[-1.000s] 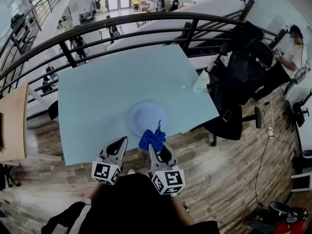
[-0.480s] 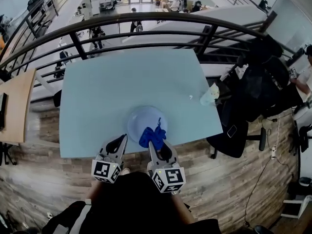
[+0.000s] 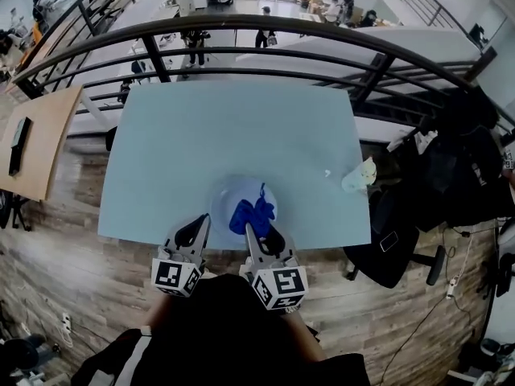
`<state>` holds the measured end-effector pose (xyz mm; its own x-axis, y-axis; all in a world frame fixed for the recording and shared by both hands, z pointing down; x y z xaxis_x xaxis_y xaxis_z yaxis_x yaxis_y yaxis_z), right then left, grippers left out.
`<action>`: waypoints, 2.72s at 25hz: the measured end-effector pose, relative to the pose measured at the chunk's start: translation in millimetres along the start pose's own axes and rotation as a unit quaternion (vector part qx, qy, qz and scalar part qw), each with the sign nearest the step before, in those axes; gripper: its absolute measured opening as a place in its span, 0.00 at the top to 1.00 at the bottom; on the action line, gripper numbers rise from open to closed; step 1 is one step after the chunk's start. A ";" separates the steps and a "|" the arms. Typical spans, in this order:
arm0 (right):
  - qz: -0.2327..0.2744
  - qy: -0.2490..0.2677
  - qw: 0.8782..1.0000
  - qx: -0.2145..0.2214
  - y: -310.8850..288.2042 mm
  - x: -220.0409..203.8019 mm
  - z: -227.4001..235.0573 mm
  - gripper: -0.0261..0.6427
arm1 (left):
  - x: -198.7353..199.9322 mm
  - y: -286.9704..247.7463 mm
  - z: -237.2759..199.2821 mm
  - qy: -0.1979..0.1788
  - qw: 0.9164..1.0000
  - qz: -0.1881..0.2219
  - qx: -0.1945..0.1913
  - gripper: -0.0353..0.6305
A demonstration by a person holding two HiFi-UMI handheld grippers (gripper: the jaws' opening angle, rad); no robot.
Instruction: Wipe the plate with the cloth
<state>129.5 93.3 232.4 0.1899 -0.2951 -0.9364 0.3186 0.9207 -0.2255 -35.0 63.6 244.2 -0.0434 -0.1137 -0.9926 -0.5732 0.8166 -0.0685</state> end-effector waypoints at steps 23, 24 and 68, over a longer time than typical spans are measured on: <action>-0.062 0.018 0.993 0.096 -35.1 -12.4 41.1 0.78 | -19.1 -8.7 18.2 0.005 0.994 -0.019 0.105 0.95; -0.066 0.019 0.993 0.097 -37.7 -15.8 39.2 0.78 | -21.4 -8.4 15.2 0.008 0.994 -0.021 0.106 0.95; -0.258 -0.006 0.966 0.032 -189.9 -174.0 65.1 0.78 | -141.6 -84.8 -65.4 0.076 0.982 -0.149 0.090 0.95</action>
<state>96.4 -46.8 455.7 0.0013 -0.7136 -0.7006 0.4304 0.6328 -0.6437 -33.7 -26.6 397.2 -0.0256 -0.4355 -0.8998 -0.4257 0.8192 -0.3843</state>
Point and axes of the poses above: the fingertips, and each gripper's own axes: y backward along the fingers, z to its right, x out of its top, the point moved 3 cm from there along y, backward along the fingers, and after that the axes turned 4 degrees about -x, right-handed, at the moved point
